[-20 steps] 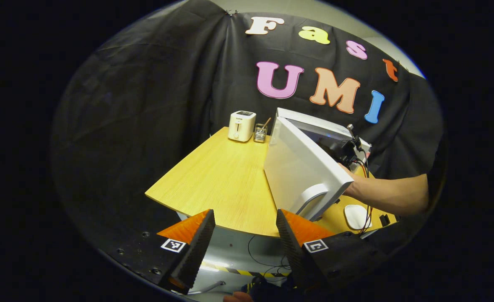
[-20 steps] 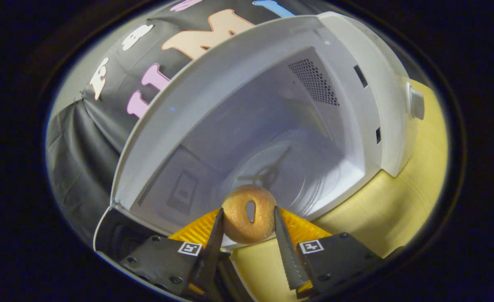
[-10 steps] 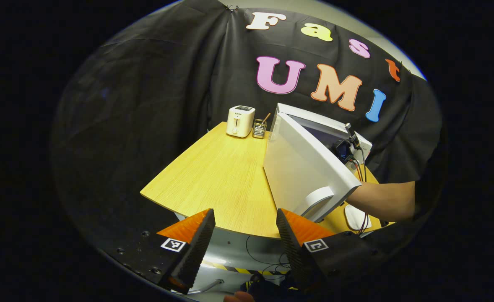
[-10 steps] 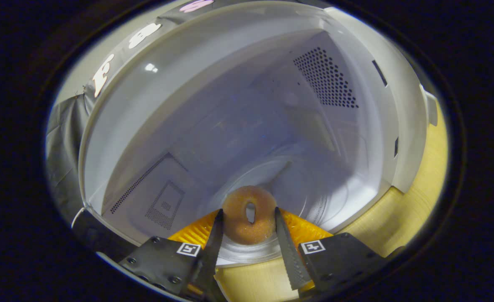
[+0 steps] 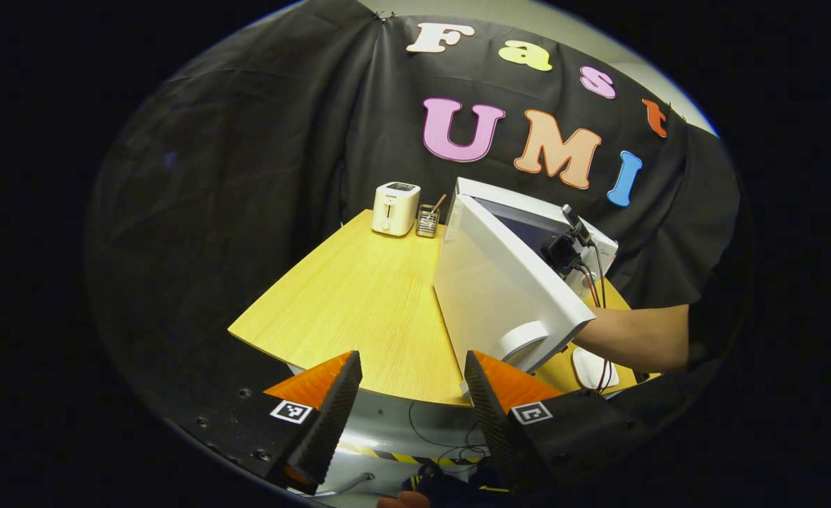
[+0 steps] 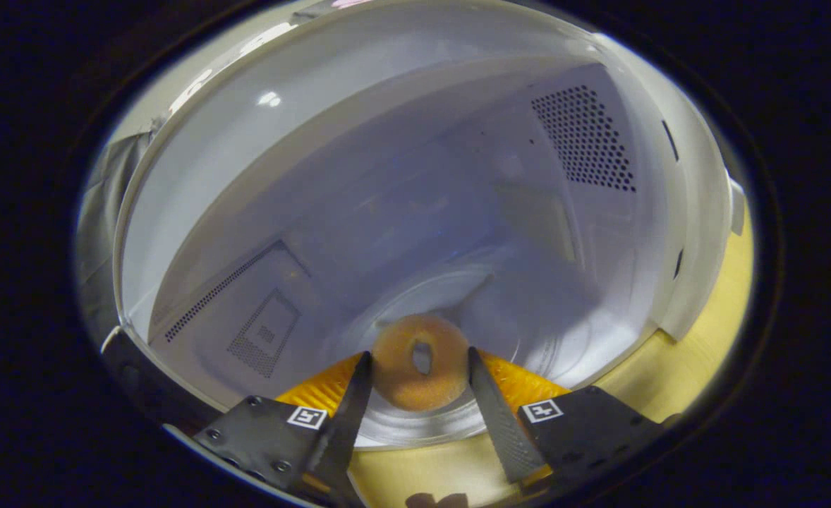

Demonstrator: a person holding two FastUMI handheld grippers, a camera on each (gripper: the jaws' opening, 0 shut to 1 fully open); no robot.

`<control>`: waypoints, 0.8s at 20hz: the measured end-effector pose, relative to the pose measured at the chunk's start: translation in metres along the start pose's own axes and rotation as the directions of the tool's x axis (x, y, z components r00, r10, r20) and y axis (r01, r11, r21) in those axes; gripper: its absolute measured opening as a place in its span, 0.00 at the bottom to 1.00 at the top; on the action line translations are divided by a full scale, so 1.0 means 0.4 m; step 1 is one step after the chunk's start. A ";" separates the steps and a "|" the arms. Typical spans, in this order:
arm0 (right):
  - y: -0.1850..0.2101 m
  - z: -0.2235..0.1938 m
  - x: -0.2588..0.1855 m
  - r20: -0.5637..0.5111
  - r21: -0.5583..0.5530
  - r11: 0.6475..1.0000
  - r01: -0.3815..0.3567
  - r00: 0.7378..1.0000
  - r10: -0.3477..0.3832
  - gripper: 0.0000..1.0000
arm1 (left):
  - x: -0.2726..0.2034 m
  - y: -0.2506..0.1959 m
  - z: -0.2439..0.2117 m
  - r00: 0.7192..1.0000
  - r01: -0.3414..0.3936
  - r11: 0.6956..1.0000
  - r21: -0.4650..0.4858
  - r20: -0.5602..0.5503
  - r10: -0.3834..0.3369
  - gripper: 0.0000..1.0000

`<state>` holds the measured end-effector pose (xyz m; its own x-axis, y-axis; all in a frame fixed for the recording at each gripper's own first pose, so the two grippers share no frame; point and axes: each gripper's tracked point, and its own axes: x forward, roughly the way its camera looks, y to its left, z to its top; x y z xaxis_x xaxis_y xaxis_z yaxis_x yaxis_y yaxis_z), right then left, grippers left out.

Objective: Open the microwave oven with the left hand, put the food in, and close the microwave oven.

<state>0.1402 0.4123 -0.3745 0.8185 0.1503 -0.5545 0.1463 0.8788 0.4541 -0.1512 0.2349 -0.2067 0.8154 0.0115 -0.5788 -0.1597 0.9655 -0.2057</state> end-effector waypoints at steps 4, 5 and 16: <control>-0.001 0.026 -0.015 0.026 -0.021 1.000 -0.006 1.000 0.006 0.82 | 0.004 -0.032 0.017 1.000 0.024 0.999 0.037 0.007 -0.024 0.87; 0.001 0.026 -0.019 0.019 -0.026 1.000 -0.016 1.000 0.016 0.90 | 0.004 -0.038 0.017 1.000 0.028 0.999 0.042 0.008 -0.029 0.87; -0.087 0.118 -0.267 0.008 -0.303 0.945 -0.120 0.992 0.128 0.83 | 0.007 0.035 0.053 0.998 -0.047 0.986 0.161 0.056 0.038 0.80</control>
<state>0.0740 0.3443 -0.2980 0.8350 0.2582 -0.4858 -0.1283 0.9501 0.2843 -0.1393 0.2540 -0.1944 0.8384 0.0629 -0.5415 -0.1059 0.9932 -0.0485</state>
